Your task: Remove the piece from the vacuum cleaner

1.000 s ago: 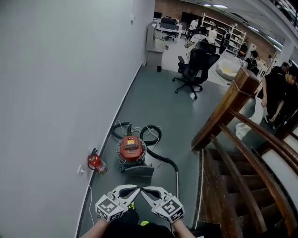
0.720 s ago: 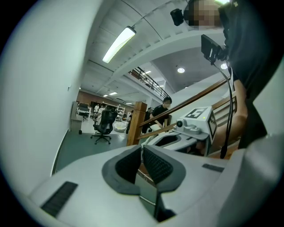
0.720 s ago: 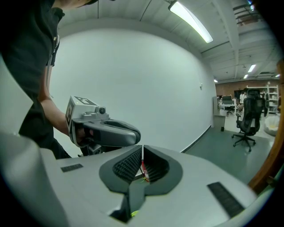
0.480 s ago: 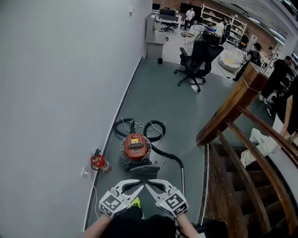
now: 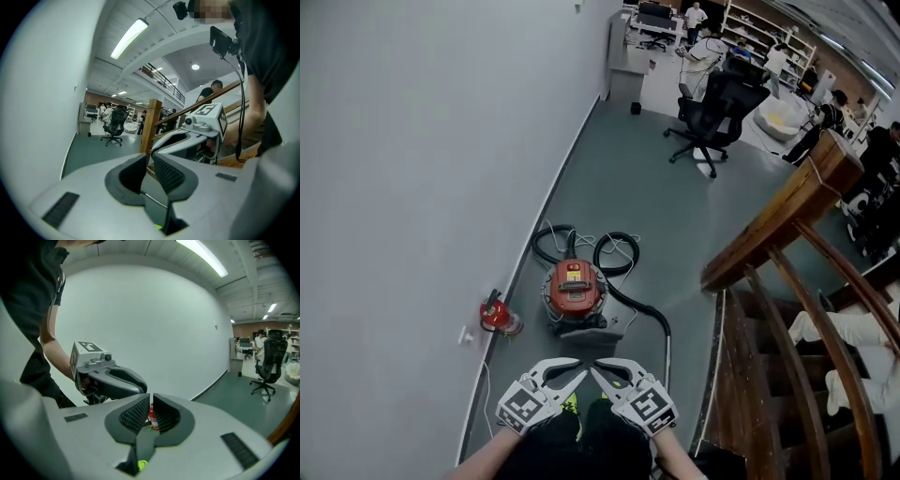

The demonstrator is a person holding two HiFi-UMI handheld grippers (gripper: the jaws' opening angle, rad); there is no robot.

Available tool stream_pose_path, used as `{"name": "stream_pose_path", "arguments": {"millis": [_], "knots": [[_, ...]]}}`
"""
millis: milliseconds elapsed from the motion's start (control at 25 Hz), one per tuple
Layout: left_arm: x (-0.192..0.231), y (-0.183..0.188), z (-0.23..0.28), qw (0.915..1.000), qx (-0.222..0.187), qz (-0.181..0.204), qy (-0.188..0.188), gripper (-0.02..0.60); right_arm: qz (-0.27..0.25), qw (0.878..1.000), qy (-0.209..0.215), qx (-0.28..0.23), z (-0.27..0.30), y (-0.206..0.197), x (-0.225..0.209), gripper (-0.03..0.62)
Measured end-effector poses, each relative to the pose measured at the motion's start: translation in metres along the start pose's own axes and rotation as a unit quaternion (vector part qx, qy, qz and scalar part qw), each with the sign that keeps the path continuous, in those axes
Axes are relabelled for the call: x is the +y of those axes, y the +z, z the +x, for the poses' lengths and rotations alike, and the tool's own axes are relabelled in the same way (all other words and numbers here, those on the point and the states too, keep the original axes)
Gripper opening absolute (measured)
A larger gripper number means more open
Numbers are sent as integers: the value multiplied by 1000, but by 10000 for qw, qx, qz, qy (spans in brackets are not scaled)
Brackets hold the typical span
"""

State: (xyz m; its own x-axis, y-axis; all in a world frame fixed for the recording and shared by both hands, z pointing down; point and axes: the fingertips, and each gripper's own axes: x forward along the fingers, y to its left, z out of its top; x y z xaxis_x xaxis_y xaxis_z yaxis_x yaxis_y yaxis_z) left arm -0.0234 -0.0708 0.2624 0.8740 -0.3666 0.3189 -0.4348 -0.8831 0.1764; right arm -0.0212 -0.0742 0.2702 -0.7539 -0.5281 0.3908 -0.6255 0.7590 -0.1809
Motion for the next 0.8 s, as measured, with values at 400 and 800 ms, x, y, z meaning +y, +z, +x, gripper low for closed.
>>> {"name": "stream_pose_path", "arguments": {"millis": [400, 800], "knots": [[21, -30, 43, 9995, 221, 8, 216, 48, -27, 9989, 323, 332, 18, -37, -38, 17], [52, -89, 89, 9979, 412, -3, 498, 49, -40, 9970, 540, 545, 52, -98, -81, 17]]}}
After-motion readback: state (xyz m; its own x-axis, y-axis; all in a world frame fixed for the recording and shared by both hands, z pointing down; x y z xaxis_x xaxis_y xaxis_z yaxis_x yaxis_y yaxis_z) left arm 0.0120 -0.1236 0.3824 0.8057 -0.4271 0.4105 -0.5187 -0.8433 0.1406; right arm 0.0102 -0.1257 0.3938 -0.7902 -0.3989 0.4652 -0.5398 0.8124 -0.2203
